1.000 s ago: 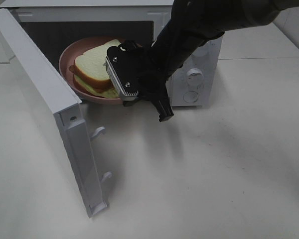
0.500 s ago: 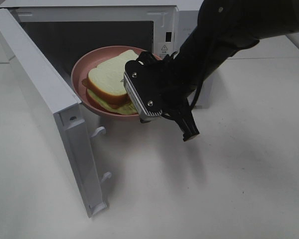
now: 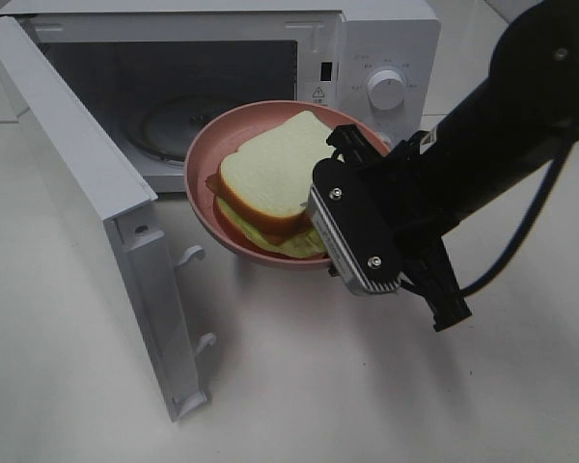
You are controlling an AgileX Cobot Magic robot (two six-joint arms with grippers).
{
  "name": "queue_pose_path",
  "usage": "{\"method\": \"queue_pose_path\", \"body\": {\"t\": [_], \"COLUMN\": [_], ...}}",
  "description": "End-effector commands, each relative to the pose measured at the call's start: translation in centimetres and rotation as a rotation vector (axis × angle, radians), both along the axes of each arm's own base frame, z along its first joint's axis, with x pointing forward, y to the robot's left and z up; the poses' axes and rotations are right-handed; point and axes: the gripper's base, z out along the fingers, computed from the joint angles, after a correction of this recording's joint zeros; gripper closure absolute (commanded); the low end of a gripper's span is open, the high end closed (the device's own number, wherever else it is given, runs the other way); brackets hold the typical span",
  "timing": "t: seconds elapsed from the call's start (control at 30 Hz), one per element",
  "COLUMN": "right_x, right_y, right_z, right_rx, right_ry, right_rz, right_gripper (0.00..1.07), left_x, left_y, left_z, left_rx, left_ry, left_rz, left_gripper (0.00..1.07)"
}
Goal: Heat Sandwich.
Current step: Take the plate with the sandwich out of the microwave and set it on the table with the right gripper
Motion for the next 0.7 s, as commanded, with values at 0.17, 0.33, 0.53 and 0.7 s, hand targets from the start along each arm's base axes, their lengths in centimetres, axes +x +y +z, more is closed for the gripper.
{"method": "queue_pose_path", "body": {"t": [0.17, 0.33, 0.53, 0.7], "right_x": [-2.7, -4.0, -6.1, -7.6], "right_y": [-2.0, -3.1, -4.8, -6.2], "right_z": [0.9, 1.1, 0.7, 0.1], "right_rx": [0.001, 0.002, -0.007, -0.026], "right_ry": [-0.033, -0.035, -0.007, 0.005], "right_rz": [-0.058, -0.097, -0.171, -0.257], "right_gripper": [1.07, 1.07, 1.07, 1.07], "left_x": [0.0, 0.0, 0.0, 0.0], "left_y": [0.0, 0.0, 0.0, 0.0], "left_z": [0.0, 0.0, 0.0, 0.0], "left_rx": [-0.001, -0.001, -0.001, -0.001], "left_ry": [-0.012, -0.012, -0.012, -0.012], "left_rz": [0.002, 0.002, 0.002, 0.002], "left_gripper": [0.10, 0.10, 0.10, 0.10]}}
